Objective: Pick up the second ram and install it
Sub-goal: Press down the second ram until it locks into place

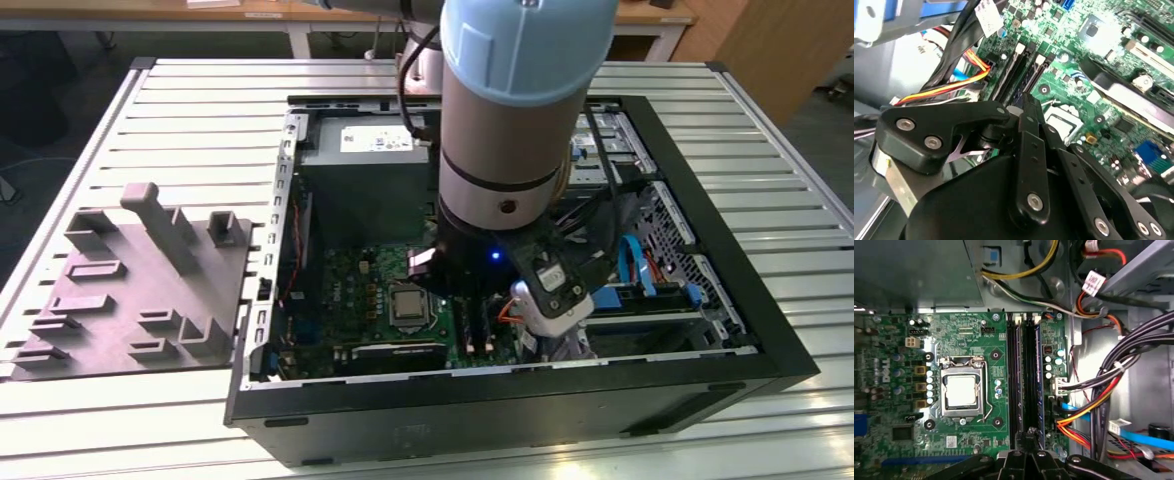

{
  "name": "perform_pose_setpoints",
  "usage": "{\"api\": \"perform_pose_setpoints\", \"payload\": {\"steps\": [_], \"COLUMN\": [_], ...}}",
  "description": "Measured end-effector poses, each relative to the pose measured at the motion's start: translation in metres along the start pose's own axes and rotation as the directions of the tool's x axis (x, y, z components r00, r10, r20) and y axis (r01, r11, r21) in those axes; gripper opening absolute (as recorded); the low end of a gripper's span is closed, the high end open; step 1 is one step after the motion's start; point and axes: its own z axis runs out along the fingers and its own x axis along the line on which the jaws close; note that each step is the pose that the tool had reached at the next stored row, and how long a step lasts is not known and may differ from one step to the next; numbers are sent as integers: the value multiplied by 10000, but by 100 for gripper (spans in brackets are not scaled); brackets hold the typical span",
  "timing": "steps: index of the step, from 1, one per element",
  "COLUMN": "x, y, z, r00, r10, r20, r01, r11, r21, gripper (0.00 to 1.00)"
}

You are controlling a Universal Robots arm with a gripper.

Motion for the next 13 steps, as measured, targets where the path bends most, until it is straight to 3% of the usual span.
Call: {"api": "perform_pose_setpoints", "payload": {"steps": [6, 13], "x": [0, 12], "y": [13, 227], "z": [-3, 12], "r00": [10000, 10000], "r10": [-1, 0], "r20": [-1, -1], "r01": [1, 0], "r11": [10000, 10000], "r21": [2, 1], "gripper": [10, 10]}}
